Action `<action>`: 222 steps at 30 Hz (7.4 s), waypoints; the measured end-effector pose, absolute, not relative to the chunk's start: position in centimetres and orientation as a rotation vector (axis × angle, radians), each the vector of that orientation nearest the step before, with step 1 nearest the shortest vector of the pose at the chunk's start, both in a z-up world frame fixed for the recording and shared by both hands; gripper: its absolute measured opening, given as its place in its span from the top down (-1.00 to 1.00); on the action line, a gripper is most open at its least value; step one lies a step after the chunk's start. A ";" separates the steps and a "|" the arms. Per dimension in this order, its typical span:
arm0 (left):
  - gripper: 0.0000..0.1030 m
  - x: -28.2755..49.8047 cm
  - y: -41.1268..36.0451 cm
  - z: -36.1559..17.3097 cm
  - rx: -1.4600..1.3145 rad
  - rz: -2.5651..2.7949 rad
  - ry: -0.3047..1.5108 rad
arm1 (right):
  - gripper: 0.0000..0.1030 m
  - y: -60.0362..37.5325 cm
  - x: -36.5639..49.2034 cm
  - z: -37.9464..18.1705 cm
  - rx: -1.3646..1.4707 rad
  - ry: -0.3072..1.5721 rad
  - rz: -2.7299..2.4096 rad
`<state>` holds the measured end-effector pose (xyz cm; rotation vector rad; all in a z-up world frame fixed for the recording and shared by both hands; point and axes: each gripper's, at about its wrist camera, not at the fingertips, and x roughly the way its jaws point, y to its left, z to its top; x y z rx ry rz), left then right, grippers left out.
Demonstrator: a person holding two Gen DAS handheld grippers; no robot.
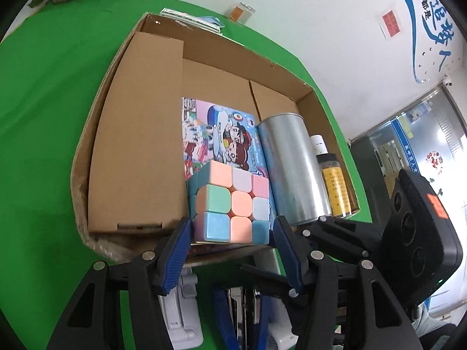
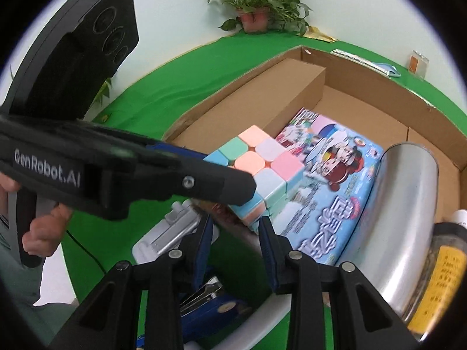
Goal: Organize rigid objects
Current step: 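Carry the Rubik's cube into the box and set it against the game, then open both grippers and move them to the white hair dryer, then close both grippers on the hair dryer head and lift it, then carry the hair dryer into the box and lower it beside the can, then open both grippers and move them to the blue stapler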
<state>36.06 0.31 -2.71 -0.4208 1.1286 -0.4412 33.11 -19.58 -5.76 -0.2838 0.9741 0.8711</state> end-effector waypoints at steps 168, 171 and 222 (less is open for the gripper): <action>0.42 42.2 -5.8 -1.1 -0.347 -0.602 1.179 | 0.00 -24.6 31.2 -5.7 -0.070 0.836 0.407; 0.02 39.5 -5.0 1.2 -0.304 -0.572 1.044 | -0.39 -25.2 29.4 -4.9 -0.041 0.795 0.453; -0.73 17.8 -10.1 -10.4 -0.369 -0.438 1.108 | -0.97 -32.7 13.3 -11.1 -0.253 0.616 0.547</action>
